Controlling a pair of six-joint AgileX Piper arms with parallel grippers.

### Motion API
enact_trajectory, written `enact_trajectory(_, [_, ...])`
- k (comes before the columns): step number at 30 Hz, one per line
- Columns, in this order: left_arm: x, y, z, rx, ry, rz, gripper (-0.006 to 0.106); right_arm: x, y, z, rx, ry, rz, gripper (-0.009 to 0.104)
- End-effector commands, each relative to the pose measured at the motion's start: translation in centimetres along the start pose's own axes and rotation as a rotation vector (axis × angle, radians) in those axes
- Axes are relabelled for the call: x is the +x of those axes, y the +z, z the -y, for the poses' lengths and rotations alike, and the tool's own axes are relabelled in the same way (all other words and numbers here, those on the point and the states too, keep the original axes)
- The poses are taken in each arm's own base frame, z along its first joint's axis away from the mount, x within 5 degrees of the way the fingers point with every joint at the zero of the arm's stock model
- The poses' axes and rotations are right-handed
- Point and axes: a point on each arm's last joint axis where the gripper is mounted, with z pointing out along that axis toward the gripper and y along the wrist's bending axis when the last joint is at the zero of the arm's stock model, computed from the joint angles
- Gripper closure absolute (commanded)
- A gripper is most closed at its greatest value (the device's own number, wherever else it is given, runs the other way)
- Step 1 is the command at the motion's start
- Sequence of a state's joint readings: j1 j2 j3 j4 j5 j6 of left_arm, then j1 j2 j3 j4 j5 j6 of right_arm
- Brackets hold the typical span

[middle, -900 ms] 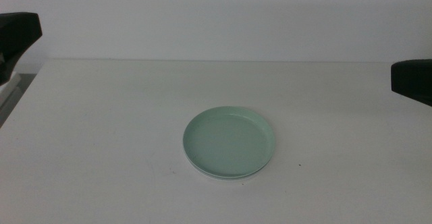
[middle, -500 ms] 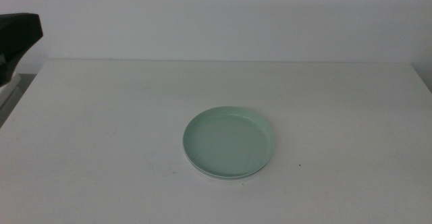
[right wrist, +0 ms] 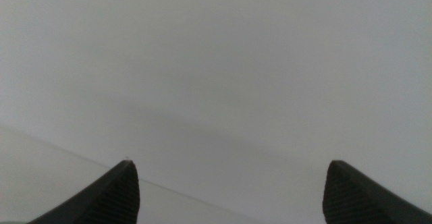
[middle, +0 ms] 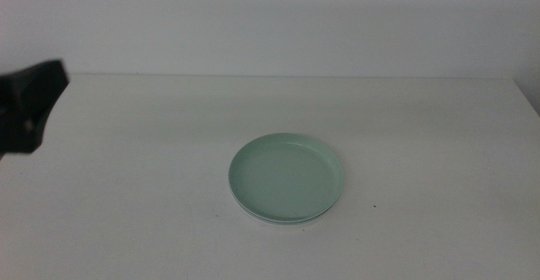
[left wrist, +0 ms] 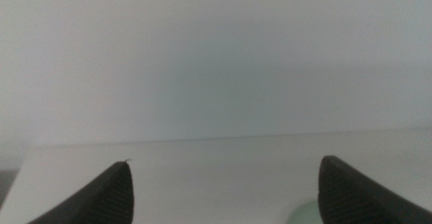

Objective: Stack the three bowls on top of each other.

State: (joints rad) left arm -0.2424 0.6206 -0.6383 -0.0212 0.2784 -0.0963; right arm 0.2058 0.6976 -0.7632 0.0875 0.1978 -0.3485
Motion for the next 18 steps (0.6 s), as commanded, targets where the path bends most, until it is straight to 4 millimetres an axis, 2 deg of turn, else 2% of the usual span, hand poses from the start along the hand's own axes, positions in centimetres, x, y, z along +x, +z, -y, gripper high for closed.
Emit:
enact_trajectory(1, [1.5, -0.4, -0.8, -0.043, -0.054, 0.04, 0.007, 1.9, -0.8, 1.0, 0.109, 0.058, 0.001, 0.002])
enact_trajectory(5, [4.6, -1.9, -2.0, -0.124, -0.042, 0.106, 0.007, 5.2, -2.7, 1.3, 0.239, 0.065, 0.017, 0.002])
enact_trajectory(10, [9.8, -3.6, -2.3, -0.133, 0.005, 0.103, 0.007, 11.2, -5.4, -1.0, 0.237, 0.069, -0.013, 0.002])
enact_trajectory(13, [12.5, -4.5, -2.4, -0.131, 0.007, 0.13, 0.007, 14.0, -6.7, -2.1, 0.239, 0.068, -0.004, 0.002])
enact_trajectory(18, [16.0, -4.7, -2.7, -0.132, -0.005, 0.094, 0.007, 17.4, -7.8, -3.3, 0.245, 0.065, 0.023, 0.002])
